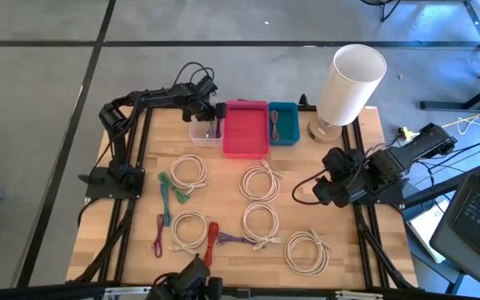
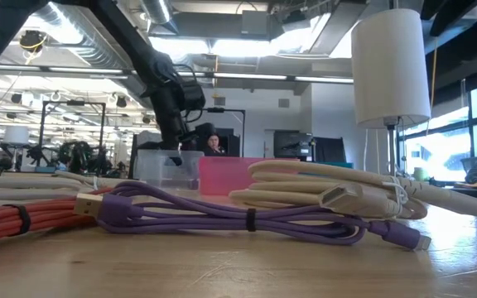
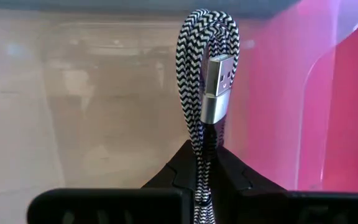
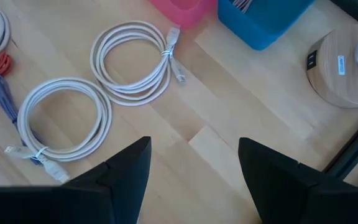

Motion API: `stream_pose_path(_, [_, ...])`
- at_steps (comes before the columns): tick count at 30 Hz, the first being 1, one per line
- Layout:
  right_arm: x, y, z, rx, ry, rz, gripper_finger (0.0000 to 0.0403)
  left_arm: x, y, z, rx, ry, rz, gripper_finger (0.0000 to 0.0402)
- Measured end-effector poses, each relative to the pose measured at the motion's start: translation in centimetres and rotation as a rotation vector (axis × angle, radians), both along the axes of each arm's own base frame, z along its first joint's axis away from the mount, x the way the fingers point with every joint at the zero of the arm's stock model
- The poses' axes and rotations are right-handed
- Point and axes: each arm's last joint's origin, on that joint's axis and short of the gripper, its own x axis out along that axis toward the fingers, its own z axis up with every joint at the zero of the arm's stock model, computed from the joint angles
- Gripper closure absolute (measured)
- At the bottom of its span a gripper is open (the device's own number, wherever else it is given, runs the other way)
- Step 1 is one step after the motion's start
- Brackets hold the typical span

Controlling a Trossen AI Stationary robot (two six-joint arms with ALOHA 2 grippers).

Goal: Pick & Place USB Port
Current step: Put the white and black USB cable into the transparent bin, then put the light blue and black USB cable into the transparent bin

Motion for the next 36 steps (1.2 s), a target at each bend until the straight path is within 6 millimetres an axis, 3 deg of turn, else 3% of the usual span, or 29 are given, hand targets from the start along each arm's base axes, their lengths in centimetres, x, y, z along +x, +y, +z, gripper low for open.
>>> stream_pose_path(7, [0.0, 0.0, 0.0, 0.015, 0.000, -0.010, 0.0158, 0.9, -0.5, -0.4, 0.033, 0.012, -0.052, 0.0307])
stream_pose_path(13, [0.0, 0.0, 0.0, 0.020, 0.003, -0.009, 0.0158, 1.1, 0.0, 0.4, 0.017, -0.042, -0.067, 0.0239])
stream_pose_path(18, [0.0, 0.1, 0.0, 0.037, 0.014, -0.006, 0.0158, 0.0, 0.3, 3.8, 0.022, -0.152, -0.147, 0.0209])
stream_pose_path(21, [0.0, 0.1, 0.0, 0.043, 0.017, -0.006, 0.0158, -1.8, -1.0, 6.9, 0.045, -0.127, -0.206, 0.0205])
stream_pose_path(25, [0.0, 0.1, 0.0, 0.043, 0.016, -0.009, 0.0158, -5.3, -5.1, 11.4, 0.080, 0.044, -0.290, 0.0207])
stream_pose_path(30, [0.0, 0.0, 0.0, 0.004, -0.008, -0.016, 0.0158, -9.2, -13.4, 16.0, 0.100, 0.172, -0.351, 0.0210])
stream_pose_path(36, [0.0, 0.0, 0.0, -0.007, -0.015, -0.019, 0.0158, -14.0, -22.5, 16.7, -0.001, 0.013, -0.249, 0.0210])
